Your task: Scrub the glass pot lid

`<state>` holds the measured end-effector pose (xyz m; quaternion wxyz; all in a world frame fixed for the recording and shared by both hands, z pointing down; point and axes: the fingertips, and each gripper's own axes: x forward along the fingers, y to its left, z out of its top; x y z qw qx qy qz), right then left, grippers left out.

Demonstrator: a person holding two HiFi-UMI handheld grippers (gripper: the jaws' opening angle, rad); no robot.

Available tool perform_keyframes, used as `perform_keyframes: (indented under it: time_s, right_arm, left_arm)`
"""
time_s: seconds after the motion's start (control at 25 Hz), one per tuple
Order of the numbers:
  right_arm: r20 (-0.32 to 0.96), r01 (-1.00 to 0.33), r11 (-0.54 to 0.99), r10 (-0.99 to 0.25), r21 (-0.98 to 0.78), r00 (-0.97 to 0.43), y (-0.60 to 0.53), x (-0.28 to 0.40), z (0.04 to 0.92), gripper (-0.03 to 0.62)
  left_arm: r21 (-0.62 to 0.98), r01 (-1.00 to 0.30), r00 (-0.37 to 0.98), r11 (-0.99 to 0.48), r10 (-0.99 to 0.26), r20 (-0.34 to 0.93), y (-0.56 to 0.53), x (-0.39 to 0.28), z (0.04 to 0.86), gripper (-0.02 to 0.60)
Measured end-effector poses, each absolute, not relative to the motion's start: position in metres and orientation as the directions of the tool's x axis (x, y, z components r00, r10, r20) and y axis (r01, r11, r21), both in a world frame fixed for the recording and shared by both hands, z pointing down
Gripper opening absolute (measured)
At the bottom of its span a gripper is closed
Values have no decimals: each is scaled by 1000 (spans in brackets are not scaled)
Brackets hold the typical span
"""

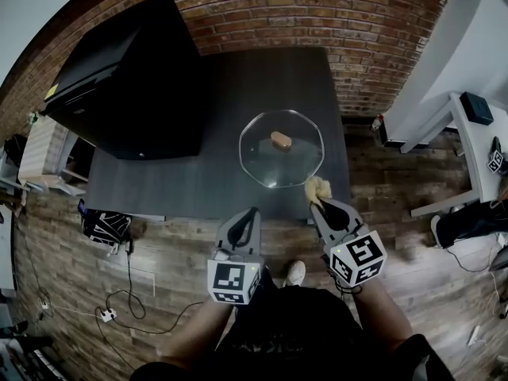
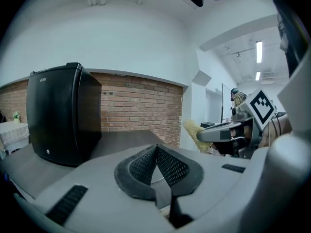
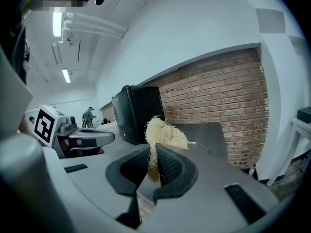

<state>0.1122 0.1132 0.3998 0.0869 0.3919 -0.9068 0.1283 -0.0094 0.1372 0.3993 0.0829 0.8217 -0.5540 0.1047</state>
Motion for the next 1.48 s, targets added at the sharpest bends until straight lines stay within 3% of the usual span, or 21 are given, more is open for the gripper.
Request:
perform_keyframes:
  time_s: [1.48]
  right_arm:
    - [263,-730,667,-685,-149,-679,122,113,396,41]
  left_arm:
    - [7,-927,364,-374,-899,243,145,-5,391,32]
